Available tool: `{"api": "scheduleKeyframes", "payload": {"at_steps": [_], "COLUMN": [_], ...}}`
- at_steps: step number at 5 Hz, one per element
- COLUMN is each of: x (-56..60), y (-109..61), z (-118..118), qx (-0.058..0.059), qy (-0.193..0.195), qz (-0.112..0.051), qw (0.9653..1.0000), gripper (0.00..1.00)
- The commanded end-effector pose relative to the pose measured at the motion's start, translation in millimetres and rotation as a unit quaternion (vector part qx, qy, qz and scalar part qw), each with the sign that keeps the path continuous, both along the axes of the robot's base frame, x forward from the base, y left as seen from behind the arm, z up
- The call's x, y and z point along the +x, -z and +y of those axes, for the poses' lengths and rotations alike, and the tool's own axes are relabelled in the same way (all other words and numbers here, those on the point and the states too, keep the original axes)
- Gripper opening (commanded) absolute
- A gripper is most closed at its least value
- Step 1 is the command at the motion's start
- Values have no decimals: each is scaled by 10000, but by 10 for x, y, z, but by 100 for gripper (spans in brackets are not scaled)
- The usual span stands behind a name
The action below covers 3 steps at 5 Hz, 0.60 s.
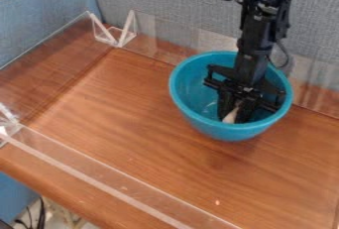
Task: Remove the mushroom from inside the blue bowl and put it on the table
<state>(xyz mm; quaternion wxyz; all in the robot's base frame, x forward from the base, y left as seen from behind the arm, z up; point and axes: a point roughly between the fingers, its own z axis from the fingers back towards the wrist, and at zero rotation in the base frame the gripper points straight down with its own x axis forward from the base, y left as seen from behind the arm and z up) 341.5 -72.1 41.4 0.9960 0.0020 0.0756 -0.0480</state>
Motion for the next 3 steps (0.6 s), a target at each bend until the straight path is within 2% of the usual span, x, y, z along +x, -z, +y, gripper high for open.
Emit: {"api": "scheduleKeyframes", "payload": {"at_steps": [1,3], "x": [93,103], "y": [-199,-262], "z": [7,67], "qx": [-42,-29], "qy": [42,72], "qz": [-291,-319], "qw": [9996,9995], "gripper": [0,0]}}
